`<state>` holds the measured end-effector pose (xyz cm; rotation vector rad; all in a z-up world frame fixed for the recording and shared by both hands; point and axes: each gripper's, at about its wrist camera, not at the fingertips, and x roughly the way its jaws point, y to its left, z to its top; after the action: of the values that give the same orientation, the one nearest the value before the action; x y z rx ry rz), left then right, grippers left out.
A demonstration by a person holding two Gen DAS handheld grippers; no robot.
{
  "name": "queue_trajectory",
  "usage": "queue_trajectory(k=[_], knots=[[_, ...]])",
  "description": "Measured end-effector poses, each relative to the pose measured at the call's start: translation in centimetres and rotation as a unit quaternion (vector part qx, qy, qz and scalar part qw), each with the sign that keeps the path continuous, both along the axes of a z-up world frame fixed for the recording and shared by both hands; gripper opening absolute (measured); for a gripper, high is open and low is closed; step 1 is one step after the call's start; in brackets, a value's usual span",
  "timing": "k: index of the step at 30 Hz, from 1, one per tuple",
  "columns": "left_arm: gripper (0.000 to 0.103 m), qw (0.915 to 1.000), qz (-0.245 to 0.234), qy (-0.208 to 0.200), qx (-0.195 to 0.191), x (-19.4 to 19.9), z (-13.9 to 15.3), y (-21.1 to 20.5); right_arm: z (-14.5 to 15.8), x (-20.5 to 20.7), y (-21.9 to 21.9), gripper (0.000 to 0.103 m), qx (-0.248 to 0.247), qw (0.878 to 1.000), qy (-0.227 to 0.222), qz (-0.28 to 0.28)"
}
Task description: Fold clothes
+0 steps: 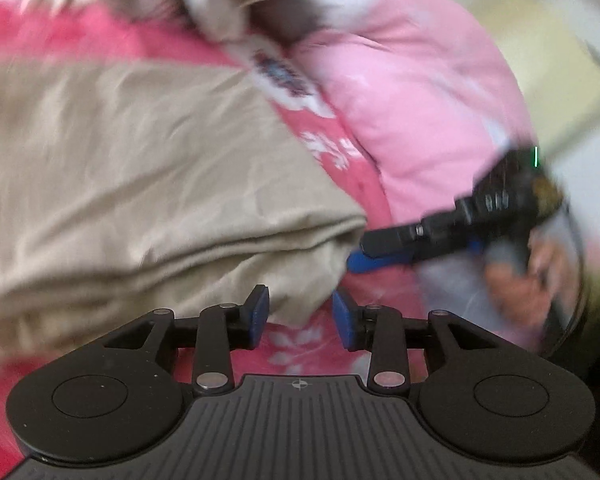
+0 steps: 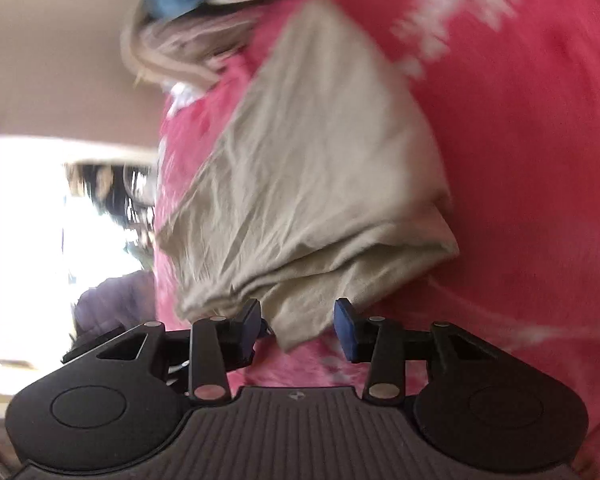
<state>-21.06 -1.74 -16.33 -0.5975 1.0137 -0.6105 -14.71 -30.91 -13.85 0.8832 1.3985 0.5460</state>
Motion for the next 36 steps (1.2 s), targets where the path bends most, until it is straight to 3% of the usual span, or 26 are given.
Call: queue_trajectory(k=[4, 8, 18, 23, 29, 36], knots=[[0.035, 0.9925, 0.056, 0.082, -0.072, 0.9, -1.8, 1.1, -1.5, 0.2, -0.2, 0.044, 0.023, 0.998, 0.045, -0.041], [0.035, 0.9871, 0.072, 0.116, -0.083, 1.4, -2.6, 1.1, -2.5, 0.1, -0.2, 0.044, 0.011, 0.995, 0.081, -0.057], [0.035, 0.9926, 0.046, 0.102, -0.046, 1.1, -2.5, 0.0, -3.2, -0.4, -0.7, 0.044, -0.014, 0.990, 0.118, -0.081], [0.035, 0.9925, 0.049, 0.103, -0.045, 1.1, -2.6, -0.2, -3.1, -0.8, -1.0, 0.044, -0.019, 0.988, 0.133, -0.080], [0.035, 0.9921, 0.053, 0.103, -0.049, 1.2, -2.9, -0.2, -1.2, -0.9, -1.2, 0.044, -0.022, 0.990, 0.118, -0.070], [0.035, 0.9927, 0.053, 0.099, -0.045, 1.3, -3.1, -0.3, -2.9, 0.0, 1.3, 0.044, -0.019, 0.988, 0.148, -0.052]])
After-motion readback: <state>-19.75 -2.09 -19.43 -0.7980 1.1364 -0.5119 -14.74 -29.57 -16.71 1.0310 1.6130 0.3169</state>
